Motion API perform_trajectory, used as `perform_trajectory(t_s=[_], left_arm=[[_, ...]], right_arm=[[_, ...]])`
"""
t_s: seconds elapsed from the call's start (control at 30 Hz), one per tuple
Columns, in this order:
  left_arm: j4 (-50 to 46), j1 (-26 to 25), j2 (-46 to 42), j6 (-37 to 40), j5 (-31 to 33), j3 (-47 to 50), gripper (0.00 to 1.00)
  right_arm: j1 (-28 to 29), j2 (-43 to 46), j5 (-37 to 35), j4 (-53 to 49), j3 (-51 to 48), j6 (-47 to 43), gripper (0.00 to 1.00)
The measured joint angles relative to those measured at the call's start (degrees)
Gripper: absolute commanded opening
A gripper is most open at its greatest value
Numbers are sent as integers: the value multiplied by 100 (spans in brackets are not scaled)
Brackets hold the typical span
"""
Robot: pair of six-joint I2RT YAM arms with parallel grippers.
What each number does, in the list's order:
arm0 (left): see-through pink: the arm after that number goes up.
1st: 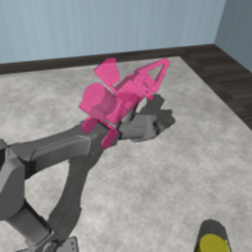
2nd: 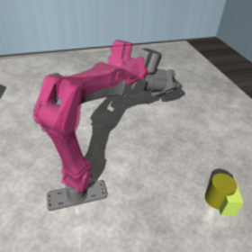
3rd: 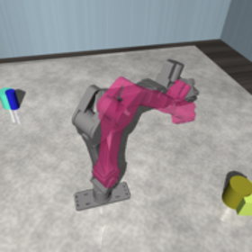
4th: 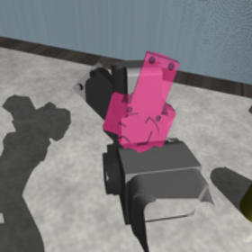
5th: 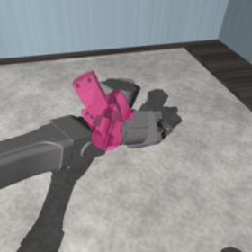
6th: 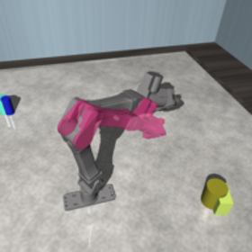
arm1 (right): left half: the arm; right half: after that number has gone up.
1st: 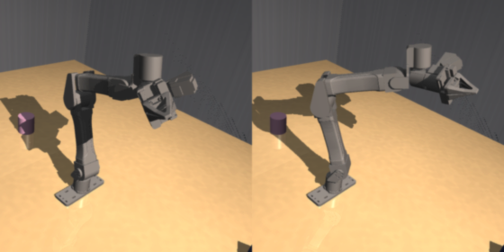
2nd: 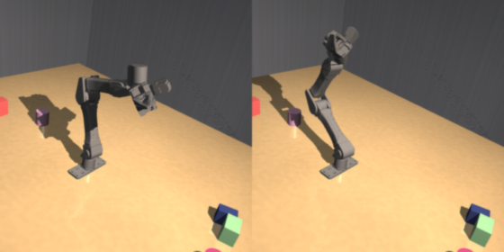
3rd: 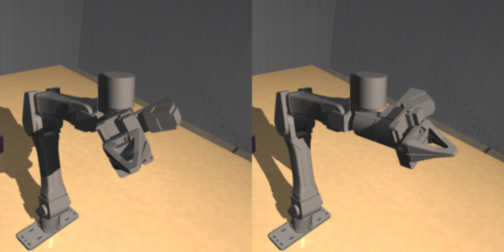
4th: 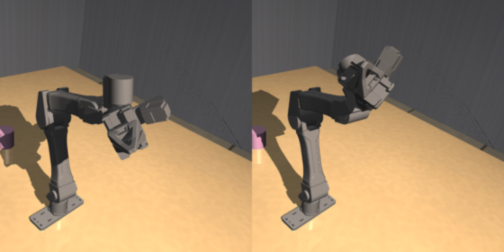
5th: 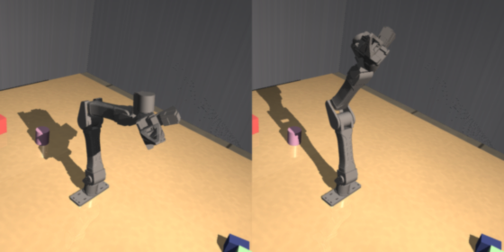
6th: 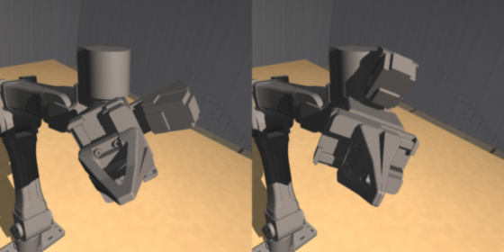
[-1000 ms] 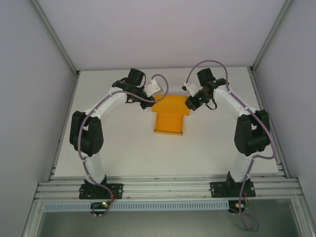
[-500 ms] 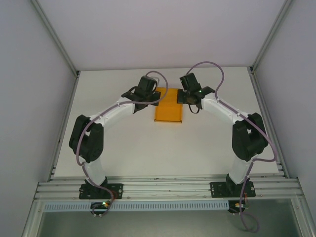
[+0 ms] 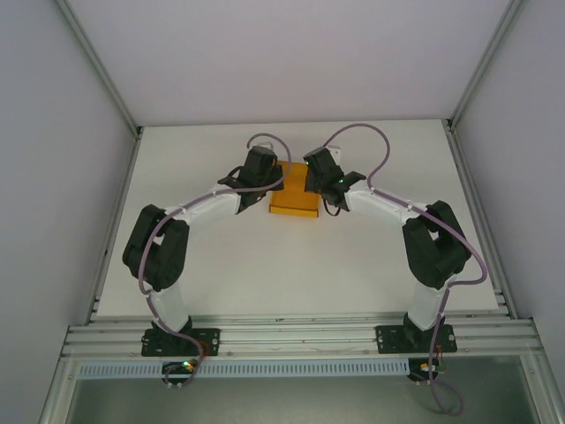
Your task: Assemble paper box
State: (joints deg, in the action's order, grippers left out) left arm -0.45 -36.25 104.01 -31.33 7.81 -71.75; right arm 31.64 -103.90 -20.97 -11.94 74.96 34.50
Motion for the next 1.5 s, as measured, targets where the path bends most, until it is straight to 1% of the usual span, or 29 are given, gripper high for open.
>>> perform_trajectory(t_s=[0.1, 0.2, 0.3, 0.4, 0.53, 0.7, 0.77, 0.83, 0.9, 1.03, 1.07, 1.1, 1.2, 1.27, 1.37, 1.5], left_arm=[[195, -26, -55, -15, 13, 166, 0], [516, -129, -227, 85, 79, 529, 0], [822, -247, -424, 214, 153, 918, 1], [1152, -328, -627, 313, 197, 1320, 5], [1705, -407, -907, 435, 223, 1969, 5], [2186, -525, -1043, 507, 208, 2450, 3], [2286, -566, -1084, 529, 210, 2562, 4], [2343, -601, -1161, 553, 214, 2702, 12], [2280, -656, -1272, 599, 201, 2879, 25], [1893, -782, -1604, 621, 181, 3163, 33], [1784, -798, -1700, 619, 184, 3191, 38], [1606, -813, -1856, 656, 181, 3202, 43], [1158, -883, -2358, 704, 164, 3211, 65], [839, -953, -2763, 741, 153, 3211, 84], [212, -1025, -3353, 769, 142, 3145, 100], [-699, -951, -3729, 658, 221, 2752, 100]], right_arm=[[81, 76, -201, 267, -251, 4, 1], [153, 247, -361, 675, -660, -33, 1], [221, 417, -501, 1073, -1054, -181, 0], [361, 568, -739, 1499, -1456, -398, 0], [638, 785, -1060, 2236, -2124, -743, 0], [776, 957, -1189, 3064, -2782, -1034, 0], [815, 1008, -1215, 3272, -2953, -1139, 0], [892, 1032, -1298, 3501, -3121, -1294, 0], [1021, 1034, -1368, 3762, -3283, -1480, 0], [1309, 1032, -1506, 4155, -3532, -1799, 0], [1355, 1032, -1539, 4229, -3580, -1851, 0], [1394, 1032, -1572, 4308, -3628, -1919, 0], [1471, 1027, -1598, 4507, -3744, -2052, 0], [1521, 1012, -1635, 4631, -3812, -2138, 0], [1582, 988, -1707, 4758, -3873, -2249, 0], [1628, 951, -1746, 5069, -4035, -2409, 0]])
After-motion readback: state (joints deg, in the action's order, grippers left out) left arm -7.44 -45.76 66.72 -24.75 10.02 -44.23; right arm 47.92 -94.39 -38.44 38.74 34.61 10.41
